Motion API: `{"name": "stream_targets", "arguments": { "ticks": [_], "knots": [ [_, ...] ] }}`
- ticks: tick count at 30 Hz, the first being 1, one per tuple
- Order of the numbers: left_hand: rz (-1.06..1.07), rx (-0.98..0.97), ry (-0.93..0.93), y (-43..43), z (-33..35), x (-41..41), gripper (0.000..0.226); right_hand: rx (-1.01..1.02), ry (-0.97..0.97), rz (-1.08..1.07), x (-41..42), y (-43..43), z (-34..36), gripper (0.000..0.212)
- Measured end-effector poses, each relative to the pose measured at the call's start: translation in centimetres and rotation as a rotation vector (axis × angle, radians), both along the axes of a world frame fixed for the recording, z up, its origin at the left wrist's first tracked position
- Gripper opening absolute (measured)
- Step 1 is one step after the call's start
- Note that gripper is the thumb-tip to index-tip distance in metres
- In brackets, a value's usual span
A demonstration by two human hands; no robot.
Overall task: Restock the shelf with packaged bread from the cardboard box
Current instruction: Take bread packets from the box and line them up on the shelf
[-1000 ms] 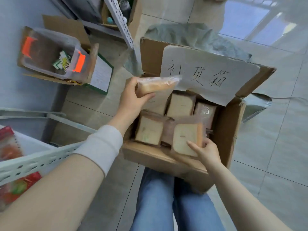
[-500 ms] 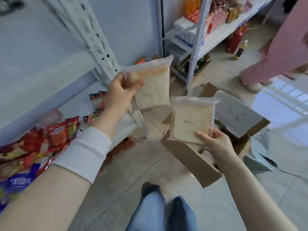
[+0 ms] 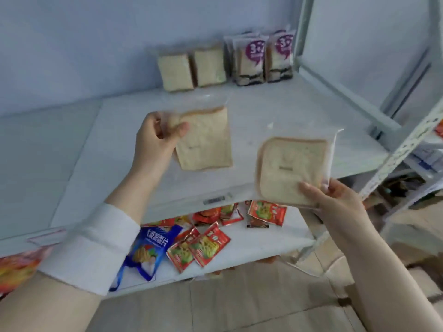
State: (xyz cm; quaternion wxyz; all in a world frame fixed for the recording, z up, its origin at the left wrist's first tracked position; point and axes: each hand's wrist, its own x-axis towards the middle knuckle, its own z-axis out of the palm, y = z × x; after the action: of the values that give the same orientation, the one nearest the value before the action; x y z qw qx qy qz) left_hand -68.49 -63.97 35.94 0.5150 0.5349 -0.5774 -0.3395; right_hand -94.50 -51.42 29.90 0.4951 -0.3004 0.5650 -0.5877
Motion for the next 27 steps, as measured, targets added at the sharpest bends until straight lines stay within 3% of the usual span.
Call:
{"name": "stream_targets", "arguments": {
  "ticks": [2,5,8,14,20,24,27],
  "knots": [
    [0.059,0.014,0.034,-2.4,-0.6,3.7,0.028,-0.031,0.001,0.062,3.2,-3.8,0.8,0.044],
    [0.121,0.02,0.042,-6.4,-0.9,6.5,0.05,-0.054,0.064,0.071,6.4,-9.5,1.8,0.024],
    [0.084,0.02,0.069,-11.1,-1.6,7.2,0.04,-0.077,0.099,0.052,7.7,-15.6,2.3,0.015],
    [0.08,0.01,0.149,-21.8,-2.6,5.5,0.035,-0.122,0.204,-0.056,8.2,-28.9,1.9,0.026],
    [0.181,-0.05,0.139,-31.3,-3.9,3.2,0.045,-0.152,0.287,-0.218,8.8,-40.4,0.4,0.04],
    [0.286,-0.122,0.101,-34.8,-5.2,2.5,0.041,-0.134,0.526,-0.354,9.4,-43.8,-1.3,0.033],
    [0.308,-0.175,0.046,-35.6,-6.3,2.3,0.038,-0.103,0.757,-0.408,9.6,-44.7,-2.5,0.042]
  ]
}}
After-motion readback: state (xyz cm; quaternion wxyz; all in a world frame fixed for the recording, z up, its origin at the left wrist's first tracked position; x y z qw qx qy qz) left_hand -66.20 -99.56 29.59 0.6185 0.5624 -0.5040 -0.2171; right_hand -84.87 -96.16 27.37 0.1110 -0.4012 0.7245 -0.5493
